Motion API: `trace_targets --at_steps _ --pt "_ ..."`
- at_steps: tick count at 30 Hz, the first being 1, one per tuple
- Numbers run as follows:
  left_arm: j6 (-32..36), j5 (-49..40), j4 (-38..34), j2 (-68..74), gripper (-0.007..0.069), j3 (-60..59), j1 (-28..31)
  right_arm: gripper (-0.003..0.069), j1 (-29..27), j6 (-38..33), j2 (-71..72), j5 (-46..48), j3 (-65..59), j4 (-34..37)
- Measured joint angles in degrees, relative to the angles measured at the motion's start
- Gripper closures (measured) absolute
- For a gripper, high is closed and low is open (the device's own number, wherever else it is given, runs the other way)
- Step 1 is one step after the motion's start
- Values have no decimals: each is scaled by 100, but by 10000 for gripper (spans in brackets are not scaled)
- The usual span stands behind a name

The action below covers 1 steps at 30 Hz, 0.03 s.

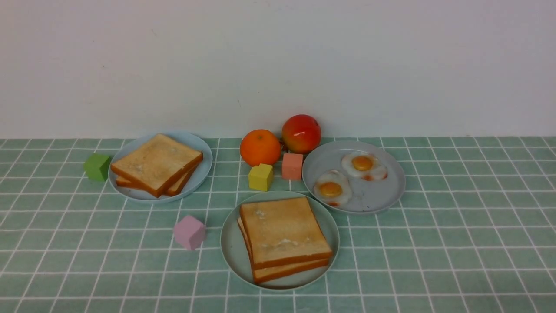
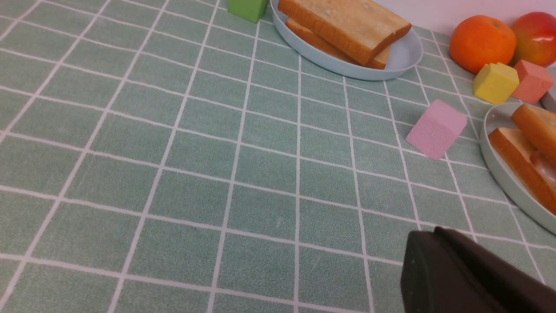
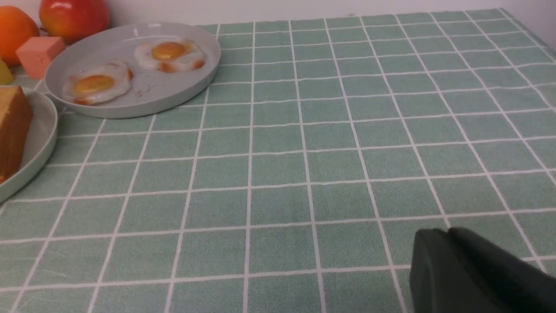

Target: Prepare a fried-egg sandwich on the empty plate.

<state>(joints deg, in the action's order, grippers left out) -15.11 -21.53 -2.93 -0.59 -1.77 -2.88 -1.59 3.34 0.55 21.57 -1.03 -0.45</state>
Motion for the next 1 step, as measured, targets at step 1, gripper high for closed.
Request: trace_targets --at_steps 1 --pt "0 0 0 0 635 0 0 608 0 0 0 0 0 0"
